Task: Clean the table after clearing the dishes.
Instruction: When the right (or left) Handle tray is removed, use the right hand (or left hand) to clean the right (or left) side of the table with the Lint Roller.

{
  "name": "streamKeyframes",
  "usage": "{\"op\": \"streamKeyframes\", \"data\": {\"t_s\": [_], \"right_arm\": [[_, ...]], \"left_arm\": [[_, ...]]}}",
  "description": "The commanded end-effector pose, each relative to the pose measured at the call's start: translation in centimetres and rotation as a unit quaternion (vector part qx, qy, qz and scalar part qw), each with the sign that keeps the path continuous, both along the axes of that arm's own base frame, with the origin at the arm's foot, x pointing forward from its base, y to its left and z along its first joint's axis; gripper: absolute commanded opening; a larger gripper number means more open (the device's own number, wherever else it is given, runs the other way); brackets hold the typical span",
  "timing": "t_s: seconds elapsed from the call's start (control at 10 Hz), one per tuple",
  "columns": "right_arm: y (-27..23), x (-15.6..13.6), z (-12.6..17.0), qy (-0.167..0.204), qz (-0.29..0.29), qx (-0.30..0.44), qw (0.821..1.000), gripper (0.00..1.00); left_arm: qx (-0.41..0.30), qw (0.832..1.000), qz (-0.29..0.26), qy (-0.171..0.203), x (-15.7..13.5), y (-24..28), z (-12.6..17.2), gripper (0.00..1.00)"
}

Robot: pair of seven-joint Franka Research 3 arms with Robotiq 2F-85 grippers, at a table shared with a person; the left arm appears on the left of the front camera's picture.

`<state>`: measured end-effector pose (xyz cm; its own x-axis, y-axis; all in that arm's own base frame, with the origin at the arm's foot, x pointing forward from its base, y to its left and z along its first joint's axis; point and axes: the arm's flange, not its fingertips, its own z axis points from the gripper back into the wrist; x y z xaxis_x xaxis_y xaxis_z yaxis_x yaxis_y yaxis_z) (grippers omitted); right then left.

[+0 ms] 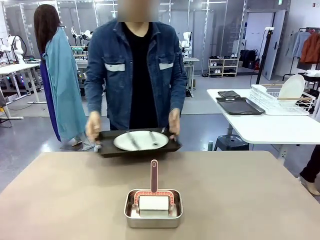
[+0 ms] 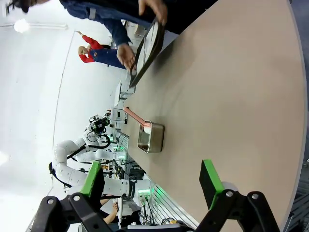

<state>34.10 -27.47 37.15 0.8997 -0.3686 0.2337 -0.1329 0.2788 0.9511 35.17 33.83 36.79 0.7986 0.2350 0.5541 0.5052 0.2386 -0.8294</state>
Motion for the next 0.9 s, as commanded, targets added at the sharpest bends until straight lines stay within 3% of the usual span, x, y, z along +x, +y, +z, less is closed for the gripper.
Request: {"op": "streamKeyframes", "data": {"t_s": [0.0,0.3,0.5,0.8], "right_arm": [[0.0,0.0,0.0,-0.010,-0.001,0.000,1.000,1.00],[0.0,0.0,0.0,-0.010,-0.001,0.000,1.000,1.00],[0.0,0.0,0.0,-0.010,-0.001,0.000,1.000,1.00],[0.0,0.0,0.0,-0.010,-0.001,0.000,1.000,1.00]], "left_arm": [[0.008,1.000,-0.001,0.003,-0.4,0.0,0.2,1.00],[0.000,1.000,0.000,0.000,0.0,0.0,0.0,1.00],[0.060,0.996,-0.063,-0.021,4.7,-2.9,3.9,1.00],[0.119,0.986,-0.120,-0.008,9.8,-11.5,8.5,1.00]]}}
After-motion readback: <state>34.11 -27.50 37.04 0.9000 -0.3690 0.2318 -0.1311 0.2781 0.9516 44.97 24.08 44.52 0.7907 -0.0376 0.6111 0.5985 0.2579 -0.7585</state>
